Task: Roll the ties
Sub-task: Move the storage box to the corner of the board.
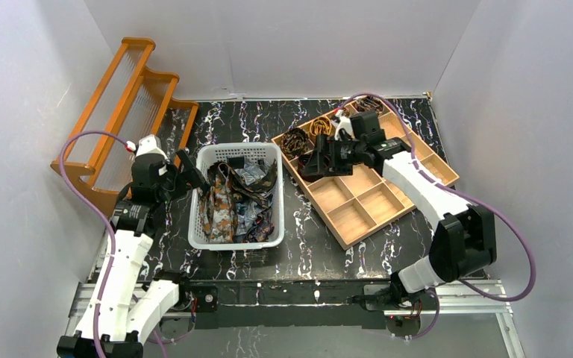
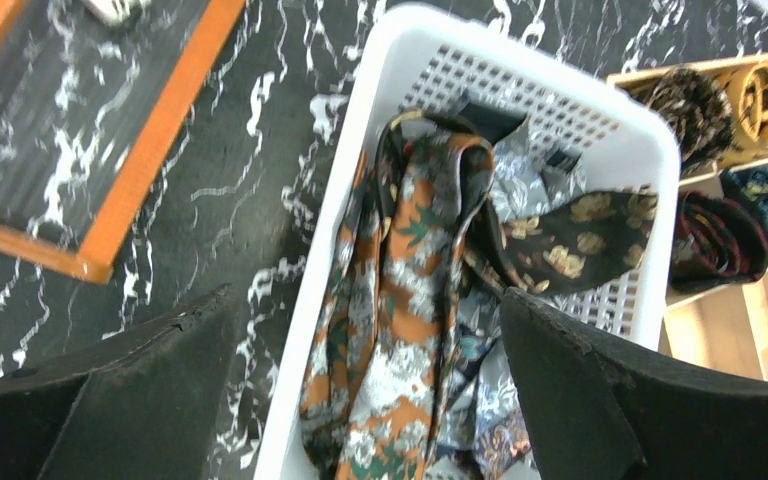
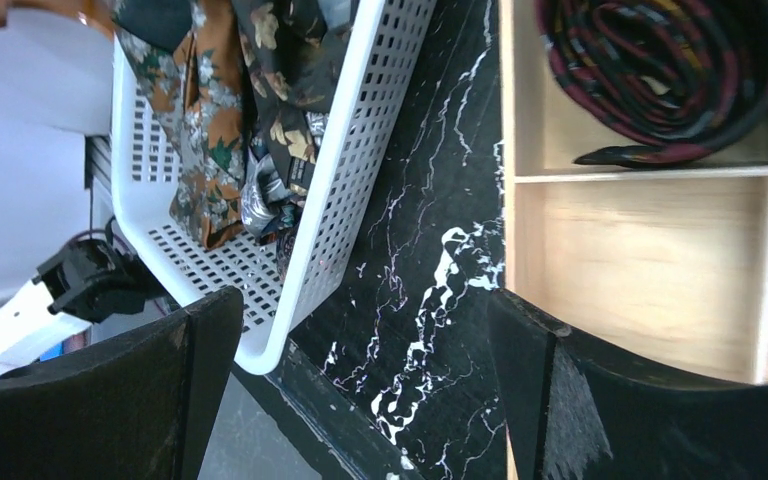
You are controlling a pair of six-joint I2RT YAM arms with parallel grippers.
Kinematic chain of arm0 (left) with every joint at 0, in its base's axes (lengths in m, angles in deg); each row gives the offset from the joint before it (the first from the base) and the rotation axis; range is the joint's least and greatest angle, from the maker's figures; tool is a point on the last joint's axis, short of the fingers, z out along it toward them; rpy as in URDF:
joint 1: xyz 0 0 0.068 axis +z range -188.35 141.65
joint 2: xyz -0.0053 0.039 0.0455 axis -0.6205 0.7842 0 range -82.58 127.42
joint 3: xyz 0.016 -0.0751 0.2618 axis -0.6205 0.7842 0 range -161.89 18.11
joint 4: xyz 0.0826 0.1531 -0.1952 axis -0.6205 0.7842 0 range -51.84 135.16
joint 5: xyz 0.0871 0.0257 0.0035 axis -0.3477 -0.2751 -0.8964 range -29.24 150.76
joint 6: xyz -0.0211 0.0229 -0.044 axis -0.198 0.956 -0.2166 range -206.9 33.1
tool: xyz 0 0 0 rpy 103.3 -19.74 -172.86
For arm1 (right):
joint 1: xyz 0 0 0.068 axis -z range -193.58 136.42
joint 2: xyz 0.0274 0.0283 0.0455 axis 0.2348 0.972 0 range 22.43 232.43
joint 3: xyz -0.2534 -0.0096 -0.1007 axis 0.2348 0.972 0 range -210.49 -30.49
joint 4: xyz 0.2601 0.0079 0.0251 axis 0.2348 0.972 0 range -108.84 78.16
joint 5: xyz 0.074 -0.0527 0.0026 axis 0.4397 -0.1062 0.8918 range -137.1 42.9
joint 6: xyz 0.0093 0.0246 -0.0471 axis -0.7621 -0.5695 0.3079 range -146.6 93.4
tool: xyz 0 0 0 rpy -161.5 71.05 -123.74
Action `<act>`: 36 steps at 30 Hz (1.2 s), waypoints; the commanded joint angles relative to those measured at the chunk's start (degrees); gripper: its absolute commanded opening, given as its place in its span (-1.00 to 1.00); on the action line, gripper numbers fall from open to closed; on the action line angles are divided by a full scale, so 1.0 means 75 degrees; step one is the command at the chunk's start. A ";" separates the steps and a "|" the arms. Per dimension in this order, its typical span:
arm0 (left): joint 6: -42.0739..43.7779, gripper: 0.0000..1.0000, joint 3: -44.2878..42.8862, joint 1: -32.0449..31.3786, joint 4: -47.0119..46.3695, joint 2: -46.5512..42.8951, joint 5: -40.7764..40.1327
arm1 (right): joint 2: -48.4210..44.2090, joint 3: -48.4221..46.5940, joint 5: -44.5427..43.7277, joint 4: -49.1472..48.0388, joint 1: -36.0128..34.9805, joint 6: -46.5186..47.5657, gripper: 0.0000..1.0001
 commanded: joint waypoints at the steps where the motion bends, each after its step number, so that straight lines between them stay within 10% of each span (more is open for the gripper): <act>1: -0.0432 0.97 0.0403 0.0017 0.0579 -0.0420 0.0252 | 0.0434 0.0086 -0.0034 -0.0608 -0.0401 -0.0070 0.96; 36: -0.0537 0.97 0.0535 0.0017 0.1262 -0.0925 0.0064 | 0.3706 -0.1120 -0.1901 -0.3020 -0.1169 -0.0813 0.96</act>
